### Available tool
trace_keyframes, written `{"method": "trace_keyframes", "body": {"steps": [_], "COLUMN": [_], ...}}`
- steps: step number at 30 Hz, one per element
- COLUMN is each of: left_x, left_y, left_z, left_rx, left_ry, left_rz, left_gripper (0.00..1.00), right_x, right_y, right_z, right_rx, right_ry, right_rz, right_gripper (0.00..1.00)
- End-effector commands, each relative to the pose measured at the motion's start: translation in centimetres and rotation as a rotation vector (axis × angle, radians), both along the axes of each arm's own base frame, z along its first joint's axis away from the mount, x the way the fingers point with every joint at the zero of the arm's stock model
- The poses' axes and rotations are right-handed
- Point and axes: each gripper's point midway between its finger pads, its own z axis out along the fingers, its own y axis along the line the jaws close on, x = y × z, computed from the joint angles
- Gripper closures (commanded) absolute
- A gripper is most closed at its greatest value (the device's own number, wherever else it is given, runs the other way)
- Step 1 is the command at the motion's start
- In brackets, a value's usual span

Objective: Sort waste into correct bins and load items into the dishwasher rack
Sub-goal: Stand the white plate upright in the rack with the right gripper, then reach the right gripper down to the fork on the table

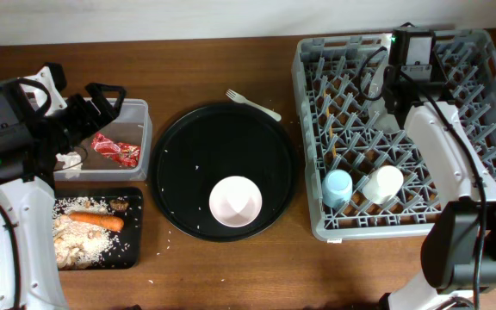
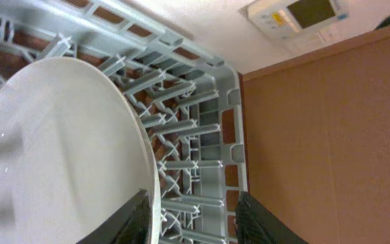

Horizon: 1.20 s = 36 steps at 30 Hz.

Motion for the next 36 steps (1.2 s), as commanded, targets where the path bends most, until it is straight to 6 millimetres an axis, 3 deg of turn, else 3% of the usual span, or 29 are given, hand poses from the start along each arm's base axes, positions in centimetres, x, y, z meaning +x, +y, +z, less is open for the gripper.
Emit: {"method": "trace_keyframes", "body": {"steps": [1,2,4,6,8,9,10,11,14,16,18,21,23,26,29,33,36], "left_x": [-0.1,-0.1,-0.1,-0.1,-0.1,-0.1,-0.1,-0.1,-0.1,-0.1,-0.1,-0.1,-0.1,-0.1,-0.1,-0.1,-0.1], "left_y": [0.0,0.0,0.0,0.0,0.0,0.0,0.0,0.0,0.0,0.0,0.0,0.0,0.0,0.0,0.0,0.0,0.0], "left_z": [0.4,0.4,0.4,0.4,0.4,0.4,0.4,0.4,0.4,0.4,0.4,0.4,0.4,0.4,0.4,0.4,0.4], "left_rx": [-0.001,-0.001,-0.001,-0.001,-0.001,-0.001,-0.001,-0.001,-0.001,-0.001,-0.001,-0.001,-0.001,-0.001,-0.001,-0.001,-0.001], "left_ry": [-0.009,-0.009,-0.009,-0.009,-0.009,-0.009,-0.009,-0.009,-0.009,-0.009,-0.009,-0.009,-0.009,-0.009,-0.009,-0.009,-0.009], "left_rz": [0.005,0.004,0.004,0.005,0.004,0.004,0.004,0.004,0.004,0.005,0.004,0.005,0.004,0.004,0.004,0.005,0.004], "left_gripper": [0.01,0.01,0.01,0.01,0.01,0.01,0.01,0.01,0.01,0.01,0.01,0.01,0.01,0.01,0.01,0.01,0.01], "right_x": [-0.2,-0.8,-2.0,-3.3,-4.2,-5.4,-5.9,-5.9,-3.5,-1.1,3.3,5.4,5.3,4.5,2.7,0.8,-1.4], "right_y": [0.8,2.5,5.9,11.6,19.4,25.5,27.6,28.4,31.7,32.6,33.0,31.8,32.4,33.3,33.4,33.2,35.2], "right_z": [4.9,6.7,7.7,8.4,6.8,5.6,5.4,5.3,3.4,1.1,-4.6,-10.1,-12.9,-14.7,-18.5,-20.1,-20.8], "right_rx": [-0.039,0.011,0.048,0.154,0.293,0.38,0.403,0.435,0.584,0.589,0.573,0.57,0.601,0.63,0.655,0.662,0.71], "right_ry": [-0.129,-0.199,-0.206,-0.237,-0.168,-0.098,-0.094,-0.108,-0.15,-0.165,-0.182,-0.143,-0.083,-0.019,0.115,0.218,0.313], "right_rz": [-0.031,-0.028,0.025,0.102,0.305,0.485,0.521,0.515,0.537,0.541,0.538,0.5,0.524,0.551,0.535,0.525,0.571], "right_gripper": [0.55,0.54,0.53,0.5,0.49,0.48,0.48,0.48,0.46,0.46,0.45,0.45,0.45,0.45,0.46,0.52,0.52]}}
